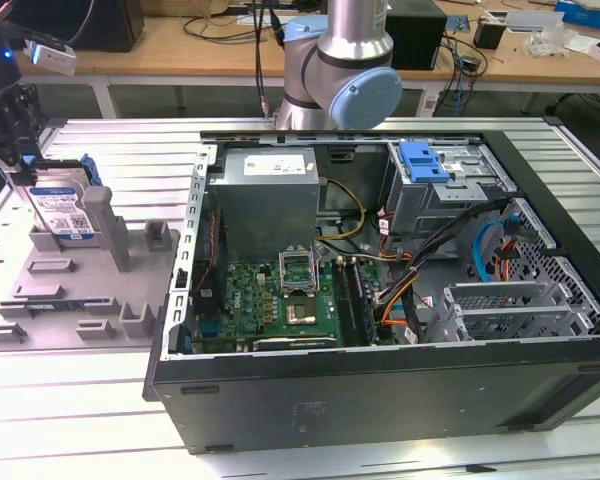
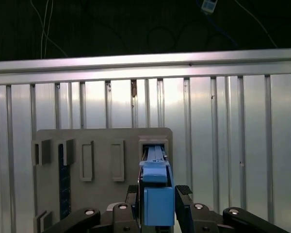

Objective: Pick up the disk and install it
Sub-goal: 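Pick up the disk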

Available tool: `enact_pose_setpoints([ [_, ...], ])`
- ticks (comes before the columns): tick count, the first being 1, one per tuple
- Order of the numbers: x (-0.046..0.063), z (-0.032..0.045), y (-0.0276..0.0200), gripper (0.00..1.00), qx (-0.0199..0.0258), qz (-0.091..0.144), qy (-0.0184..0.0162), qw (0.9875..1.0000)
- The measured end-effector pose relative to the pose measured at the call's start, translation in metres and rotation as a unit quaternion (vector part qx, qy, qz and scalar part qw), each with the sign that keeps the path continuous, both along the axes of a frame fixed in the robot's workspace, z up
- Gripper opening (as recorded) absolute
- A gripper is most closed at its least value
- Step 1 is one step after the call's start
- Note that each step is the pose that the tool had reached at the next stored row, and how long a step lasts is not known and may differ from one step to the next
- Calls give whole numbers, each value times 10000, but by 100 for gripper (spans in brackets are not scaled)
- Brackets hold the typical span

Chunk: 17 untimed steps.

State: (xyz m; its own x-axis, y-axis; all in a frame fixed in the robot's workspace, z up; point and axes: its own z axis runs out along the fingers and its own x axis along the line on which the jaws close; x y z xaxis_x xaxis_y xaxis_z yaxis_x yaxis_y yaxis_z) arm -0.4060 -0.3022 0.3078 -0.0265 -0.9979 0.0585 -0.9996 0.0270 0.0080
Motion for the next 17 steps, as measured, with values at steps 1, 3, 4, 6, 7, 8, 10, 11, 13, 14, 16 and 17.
enact_pose_setpoints([
  [1,0,-2,1,44,0,9,-3,10000],
  [3,0,-6,1,44,0,23,-7,10000],
  [4,0,-8,2,44,0,28,-9,10000],
  [6,0,-13,2,44,0,42,-12,10000],
  [7,1,-17,2,44,0,50,-15,10000],
  [8,1,-19,2,44,0,56,-16,10000],
  [10,0,-31,3,44,0,77,-20,10000],
  [11,1,-39,3,44,0,89,-23,10000],
  [13,0,-48,3,44,0,108,-27,9999],
  [14,0,-51,3,44,0,114,-28,9999],
  [16,0,-55,3,44,0,125,-29,9999],
  [17,-1,-58,3,44,0,133,-29,9999],
])
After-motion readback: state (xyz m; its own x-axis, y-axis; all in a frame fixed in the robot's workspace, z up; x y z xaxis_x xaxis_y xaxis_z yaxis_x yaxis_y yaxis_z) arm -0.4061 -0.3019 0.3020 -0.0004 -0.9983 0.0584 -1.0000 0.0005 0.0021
